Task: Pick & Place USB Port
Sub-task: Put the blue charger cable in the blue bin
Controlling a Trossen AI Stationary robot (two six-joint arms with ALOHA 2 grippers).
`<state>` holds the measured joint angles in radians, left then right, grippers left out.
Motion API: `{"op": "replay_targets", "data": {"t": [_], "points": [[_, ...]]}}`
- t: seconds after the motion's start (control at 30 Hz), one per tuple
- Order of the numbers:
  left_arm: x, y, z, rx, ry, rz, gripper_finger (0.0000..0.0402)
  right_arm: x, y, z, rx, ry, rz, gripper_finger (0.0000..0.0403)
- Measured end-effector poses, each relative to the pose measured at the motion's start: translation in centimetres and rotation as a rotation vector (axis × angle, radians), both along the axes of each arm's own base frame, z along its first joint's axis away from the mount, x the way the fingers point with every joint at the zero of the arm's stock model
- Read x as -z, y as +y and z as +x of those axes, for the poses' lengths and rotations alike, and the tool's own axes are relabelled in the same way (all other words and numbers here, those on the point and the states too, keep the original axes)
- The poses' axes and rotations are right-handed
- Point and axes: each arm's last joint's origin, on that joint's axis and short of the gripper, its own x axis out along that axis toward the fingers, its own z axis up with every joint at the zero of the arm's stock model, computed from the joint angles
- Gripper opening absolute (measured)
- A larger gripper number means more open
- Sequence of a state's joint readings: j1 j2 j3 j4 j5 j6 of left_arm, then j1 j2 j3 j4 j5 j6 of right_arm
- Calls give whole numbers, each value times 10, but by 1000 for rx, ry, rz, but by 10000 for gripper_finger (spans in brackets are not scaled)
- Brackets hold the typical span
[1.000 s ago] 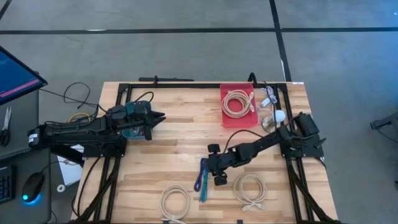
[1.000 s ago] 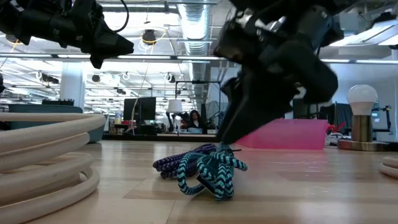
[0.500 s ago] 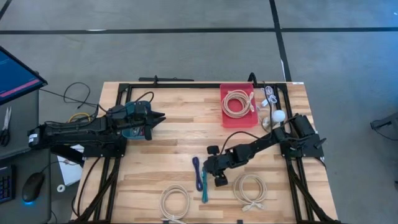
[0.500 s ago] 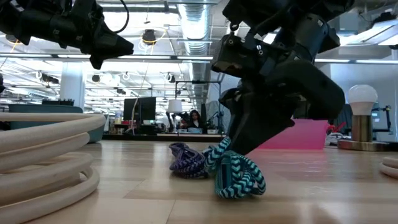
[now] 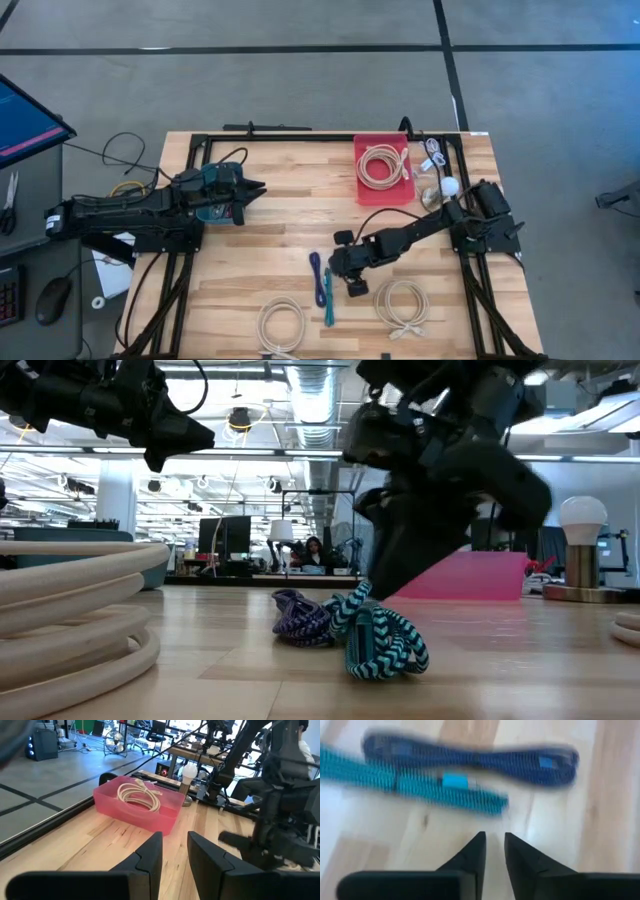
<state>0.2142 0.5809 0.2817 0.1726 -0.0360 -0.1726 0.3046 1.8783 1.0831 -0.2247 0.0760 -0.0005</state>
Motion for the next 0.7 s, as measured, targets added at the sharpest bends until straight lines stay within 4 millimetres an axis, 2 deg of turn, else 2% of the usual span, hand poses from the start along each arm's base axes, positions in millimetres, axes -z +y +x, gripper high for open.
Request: {"op": "replay_targets", "data": {"t": [0.17,0.3,0.5,0.7], "points": [[1,0,1,0,8,0,90,-29,6,7,-97,-30,-51,73],[3,1,2,0,20,-1,90,-41,15,13,-248,-89,-125,73],[11,1,3,0,55,-9,90,-43,23,11,-343,-94,-168,82],[23,0,2,0,89,-16,90,-44,30,10,-408,-119,-202,143]]}}
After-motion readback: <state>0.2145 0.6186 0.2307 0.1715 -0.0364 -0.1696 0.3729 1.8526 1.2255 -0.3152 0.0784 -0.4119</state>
